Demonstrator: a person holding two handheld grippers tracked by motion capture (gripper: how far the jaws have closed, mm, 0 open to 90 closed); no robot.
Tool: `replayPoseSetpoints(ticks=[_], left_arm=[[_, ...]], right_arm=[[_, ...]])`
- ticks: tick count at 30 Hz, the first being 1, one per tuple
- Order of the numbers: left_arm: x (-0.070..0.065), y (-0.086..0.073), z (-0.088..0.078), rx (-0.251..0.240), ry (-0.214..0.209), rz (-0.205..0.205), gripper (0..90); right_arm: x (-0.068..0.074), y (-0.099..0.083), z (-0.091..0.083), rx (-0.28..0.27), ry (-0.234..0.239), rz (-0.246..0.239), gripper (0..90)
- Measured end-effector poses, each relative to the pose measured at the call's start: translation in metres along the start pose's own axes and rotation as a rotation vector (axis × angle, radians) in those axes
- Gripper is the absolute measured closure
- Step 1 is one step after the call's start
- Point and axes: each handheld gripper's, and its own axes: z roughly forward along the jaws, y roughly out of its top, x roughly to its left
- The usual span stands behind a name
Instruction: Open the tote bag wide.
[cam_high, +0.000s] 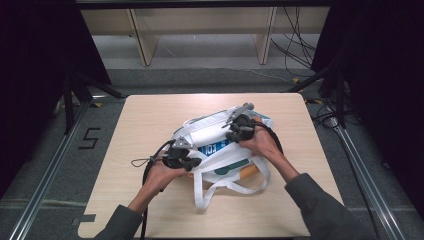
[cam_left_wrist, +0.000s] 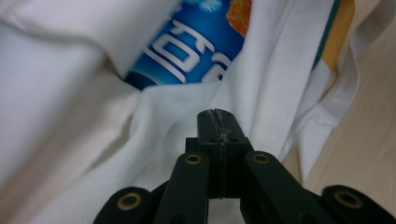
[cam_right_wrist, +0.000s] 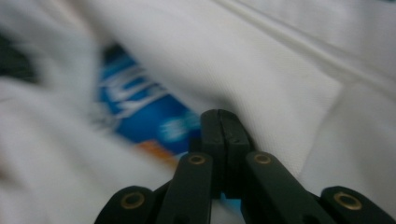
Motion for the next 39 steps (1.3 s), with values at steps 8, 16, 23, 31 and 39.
replayPoseSetpoints(ticks=[8,16,23,31,39], left_arm=[[-0.018,-0.021,0.008,-0.006,0.030,0.046,89.6],[-0.003,0.017,-0.017,-0.089,-0.009,-0.009,86.8],[0.023,0.092,0.020,-0.017,0.033,-0.021,88.0],[0.081,0.101,0.055,0.145,0.241,-0.085,89.7],[0.066,0.105,0.052,0.131,0.319,-0.026,89.5]], right_arm=[[-0.060,0.024,0.048,0.083,-0.136,0.238,90.0],[-0.060,0.022,0.017,0.004,-0.096,0.212,90.0],[-0.026,0.011,-0.010,0.036,0.052,0.067,90.0],[-0.008,-0.044,-0.036,0.067,0.110,-0.008,90.0],[0.016,-0.079,-0.042,0.133,0.132,-0.009,90.0]])
